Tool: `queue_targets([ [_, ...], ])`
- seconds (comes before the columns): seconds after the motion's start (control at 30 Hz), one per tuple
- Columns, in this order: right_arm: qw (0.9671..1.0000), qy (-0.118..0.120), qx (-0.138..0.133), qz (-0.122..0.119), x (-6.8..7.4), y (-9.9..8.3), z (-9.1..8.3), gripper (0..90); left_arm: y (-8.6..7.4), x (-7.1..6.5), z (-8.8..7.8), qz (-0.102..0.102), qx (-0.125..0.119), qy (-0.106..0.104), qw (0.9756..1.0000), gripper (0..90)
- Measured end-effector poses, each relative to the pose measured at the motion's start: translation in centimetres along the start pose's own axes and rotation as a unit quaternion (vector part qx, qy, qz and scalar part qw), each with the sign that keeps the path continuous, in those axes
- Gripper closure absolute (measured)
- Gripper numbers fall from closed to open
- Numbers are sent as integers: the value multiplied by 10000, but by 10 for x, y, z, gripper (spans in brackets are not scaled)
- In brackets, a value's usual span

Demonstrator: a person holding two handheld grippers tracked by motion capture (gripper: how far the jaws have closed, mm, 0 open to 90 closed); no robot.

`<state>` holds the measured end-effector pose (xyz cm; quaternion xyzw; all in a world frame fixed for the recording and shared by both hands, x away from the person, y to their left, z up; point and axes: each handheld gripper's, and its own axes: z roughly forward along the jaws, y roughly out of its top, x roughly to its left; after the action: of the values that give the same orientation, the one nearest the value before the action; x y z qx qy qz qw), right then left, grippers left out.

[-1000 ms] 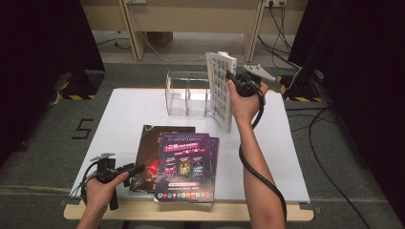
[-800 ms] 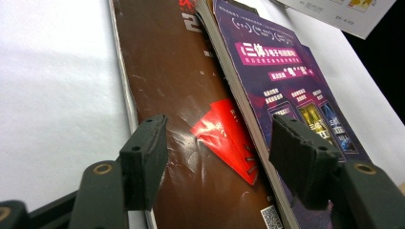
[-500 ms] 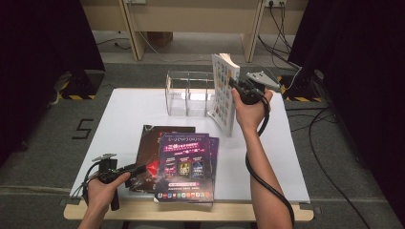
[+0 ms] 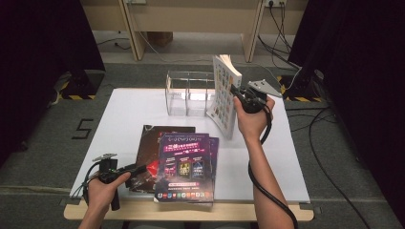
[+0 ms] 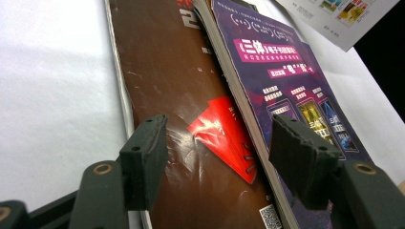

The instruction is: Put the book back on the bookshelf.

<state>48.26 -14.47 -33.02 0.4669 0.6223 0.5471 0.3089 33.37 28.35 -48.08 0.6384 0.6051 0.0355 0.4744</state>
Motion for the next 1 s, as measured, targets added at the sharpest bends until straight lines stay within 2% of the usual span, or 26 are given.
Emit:
queue_targets([
  [0.3, 9999, -90, -44, -77, 4, -12, -15, 721, 1, -1, -1, -14, -26, -13, 10000, 375],
  [0.4, 9999, -97, -105, 78, 5, -18, -21, 706, 0, -1, -1, -6, -23, -14, 10000, 375],
  [0.57, 9996, -261, -103, -9, 4, -25, -29, 702, 0, -2, 0, 13, 1, -25, 10000, 375],
  [0.7, 9993, -335, -170, 43, 2, -25, -32, 686, 0, -2, 0, 21, 0, -30, 10000, 375],
  [1.0, 9991, -365, -190, -43, 1, -23, -31, 681, -1, -1, 0, 0, -10, 16, 10000, 375],
])
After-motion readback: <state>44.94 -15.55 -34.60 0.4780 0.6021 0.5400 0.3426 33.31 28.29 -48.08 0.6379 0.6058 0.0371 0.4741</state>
